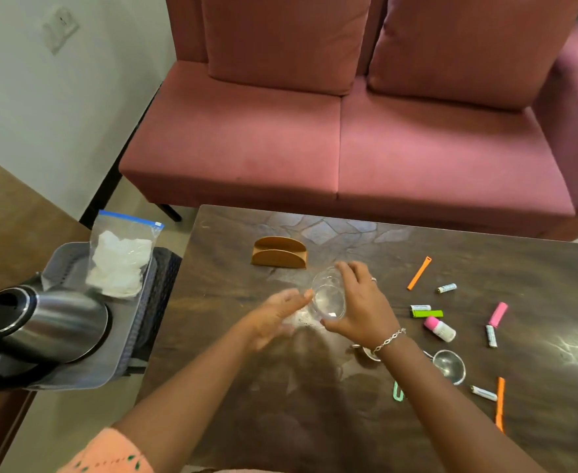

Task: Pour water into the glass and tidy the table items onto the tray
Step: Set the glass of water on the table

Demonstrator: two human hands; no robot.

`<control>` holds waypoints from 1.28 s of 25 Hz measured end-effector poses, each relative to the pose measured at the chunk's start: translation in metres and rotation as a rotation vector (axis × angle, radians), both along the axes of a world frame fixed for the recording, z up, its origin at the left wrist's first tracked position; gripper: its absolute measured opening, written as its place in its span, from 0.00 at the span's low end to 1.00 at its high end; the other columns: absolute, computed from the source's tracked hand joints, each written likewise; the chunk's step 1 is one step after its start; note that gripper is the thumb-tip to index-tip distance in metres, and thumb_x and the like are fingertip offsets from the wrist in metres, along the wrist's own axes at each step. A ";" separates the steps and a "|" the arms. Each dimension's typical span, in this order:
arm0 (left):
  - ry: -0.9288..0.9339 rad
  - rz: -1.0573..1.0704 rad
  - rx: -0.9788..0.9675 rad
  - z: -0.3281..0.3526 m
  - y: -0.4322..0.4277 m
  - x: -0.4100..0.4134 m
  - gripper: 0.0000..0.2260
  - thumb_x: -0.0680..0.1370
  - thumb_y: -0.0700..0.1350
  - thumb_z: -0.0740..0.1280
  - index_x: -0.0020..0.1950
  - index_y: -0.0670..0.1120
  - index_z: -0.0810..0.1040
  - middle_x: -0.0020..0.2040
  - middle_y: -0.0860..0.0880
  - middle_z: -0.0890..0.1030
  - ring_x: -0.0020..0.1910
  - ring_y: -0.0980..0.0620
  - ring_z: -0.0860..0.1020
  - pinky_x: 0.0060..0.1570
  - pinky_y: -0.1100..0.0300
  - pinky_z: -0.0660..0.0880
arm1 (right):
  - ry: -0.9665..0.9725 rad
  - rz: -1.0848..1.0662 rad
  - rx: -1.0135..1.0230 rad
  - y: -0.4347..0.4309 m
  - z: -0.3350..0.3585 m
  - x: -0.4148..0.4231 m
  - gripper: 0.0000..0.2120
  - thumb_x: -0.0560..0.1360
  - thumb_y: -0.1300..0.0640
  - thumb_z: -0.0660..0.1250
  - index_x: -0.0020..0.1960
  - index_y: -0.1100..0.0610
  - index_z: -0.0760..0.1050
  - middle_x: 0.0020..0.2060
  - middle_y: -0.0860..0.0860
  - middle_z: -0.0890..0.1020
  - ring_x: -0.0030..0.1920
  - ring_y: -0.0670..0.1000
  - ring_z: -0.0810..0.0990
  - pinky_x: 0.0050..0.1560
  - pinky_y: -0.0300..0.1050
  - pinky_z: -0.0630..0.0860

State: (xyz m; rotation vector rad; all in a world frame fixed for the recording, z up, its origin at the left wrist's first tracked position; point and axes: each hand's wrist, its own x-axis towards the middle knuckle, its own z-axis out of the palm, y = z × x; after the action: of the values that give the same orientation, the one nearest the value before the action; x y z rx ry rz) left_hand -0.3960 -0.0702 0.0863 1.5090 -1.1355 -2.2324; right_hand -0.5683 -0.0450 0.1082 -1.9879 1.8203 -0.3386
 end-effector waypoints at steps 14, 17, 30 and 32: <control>-1.089 -0.759 -0.908 -0.033 -0.044 -0.044 0.38 0.77 0.56 0.61 0.76 0.45 0.39 0.77 0.43 0.39 0.75 0.44 0.39 0.72 0.42 0.40 | 0.256 -0.066 0.175 -0.092 -0.096 -0.080 0.37 0.61 0.46 0.75 0.62 0.62 0.64 0.59 0.59 0.70 0.57 0.61 0.72 0.55 0.52 0.73; -1.090 -0.754 -0.872 -0.040 -0.052 -0.049 0.38 0.77 0.55 0.62 0.76 0.46 0.39 0.77 0.42 0.40 0.75 0.44 0.39 0.72 0.42 0.40 | 0.270 -0.096 0.221 -0.102 -0.113 -0.085 0.37 0.62 0.48 0.75 0.62 0.63 0.64 0.59 0.60 0.70 0.57 0.61 0.71 0.57 0.52 0.72; -1.075 -0.782 -0.864 -0.053 -0.056 -0.053 0.36 0.78 0.52 0.61 0.76 0.45 0.40 0.76 0.41 0.40 0.75 0.43 0.38 0.72 0.44 0.39 | 0.270 -0.189 0.263 -0.111 -0.145 -0.099 0.38 0.62 0.50 0.76 0.63 0.65 0.62 0.58 0.61 0.69 0.58 0.62 0.72 0.56 0.54 0.74; -1.085 -0.781 -0.867 -0.053 -0.057 -0.049 0.36 0.78 0.52 0.61 0.76 0.45 0.40 0.76 0.41 0.39 0.75 0.43 0.38 0.72 0.45 0.39 | 0.267 -0.198 0.262 -0.112 -0.147 -0.099 0.38 0.61 0.51 0.77 0.62 0.65 0.62 0.58 0.61 0.69 0.58 0.62 0.72 0.55 0.54 0.74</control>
State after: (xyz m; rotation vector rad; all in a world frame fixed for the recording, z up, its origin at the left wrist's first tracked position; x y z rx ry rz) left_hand -0.4451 -0.1269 0.0332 1.9589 -2.8383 -0.6010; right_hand -0.6675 -0.1573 -0.0385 -1.7430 2.1076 0.1121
